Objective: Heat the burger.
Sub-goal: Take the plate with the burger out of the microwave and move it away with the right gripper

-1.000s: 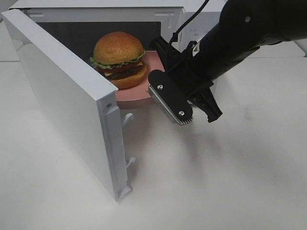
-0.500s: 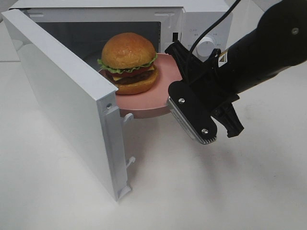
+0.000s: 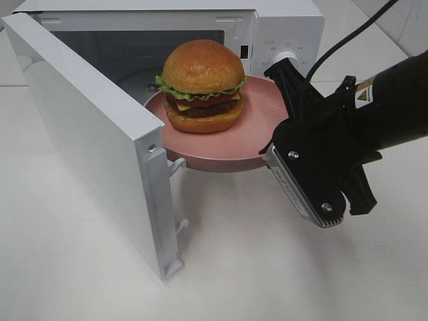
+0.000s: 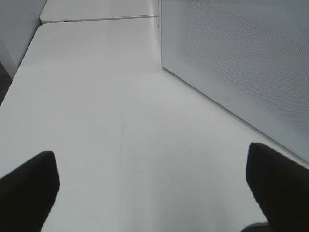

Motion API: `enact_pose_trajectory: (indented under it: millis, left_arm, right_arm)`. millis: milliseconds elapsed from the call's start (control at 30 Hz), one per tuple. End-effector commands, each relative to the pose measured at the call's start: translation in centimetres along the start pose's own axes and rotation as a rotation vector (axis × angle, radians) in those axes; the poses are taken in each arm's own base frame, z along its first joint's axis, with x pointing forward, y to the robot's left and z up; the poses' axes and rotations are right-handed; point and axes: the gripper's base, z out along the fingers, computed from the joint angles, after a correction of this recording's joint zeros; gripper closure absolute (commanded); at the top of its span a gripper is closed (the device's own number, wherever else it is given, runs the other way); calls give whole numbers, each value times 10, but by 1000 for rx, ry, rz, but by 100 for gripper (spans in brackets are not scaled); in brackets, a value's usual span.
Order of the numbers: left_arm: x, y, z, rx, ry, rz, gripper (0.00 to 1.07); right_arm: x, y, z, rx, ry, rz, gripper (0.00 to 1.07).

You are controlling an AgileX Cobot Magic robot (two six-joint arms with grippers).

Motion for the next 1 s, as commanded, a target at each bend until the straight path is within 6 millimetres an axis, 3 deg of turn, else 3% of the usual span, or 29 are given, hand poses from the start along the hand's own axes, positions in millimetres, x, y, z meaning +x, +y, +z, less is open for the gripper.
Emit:
enact_pose_trajectory:
  millis: [33, 567, 633, 1000]
  left_arm:
    - [0, 0, -2, 2, -25, -4, 9]
    - [0, 0, -2, 2, -25, -4, 9]
    - [0, 0, -2, 2, -25, -4, 9]
    - [0, 0, -2, 2, -25, -4, 9]
  right_arm:
    - [0, -6, -14, 98, 20, 17, 107]
    - [3, 27, -53, 128, 92, 3, 107]
    - [3, 42, -65, 117, 103, 25, 107]
    - [5, 80, -89, 95, 163, 86, 107]
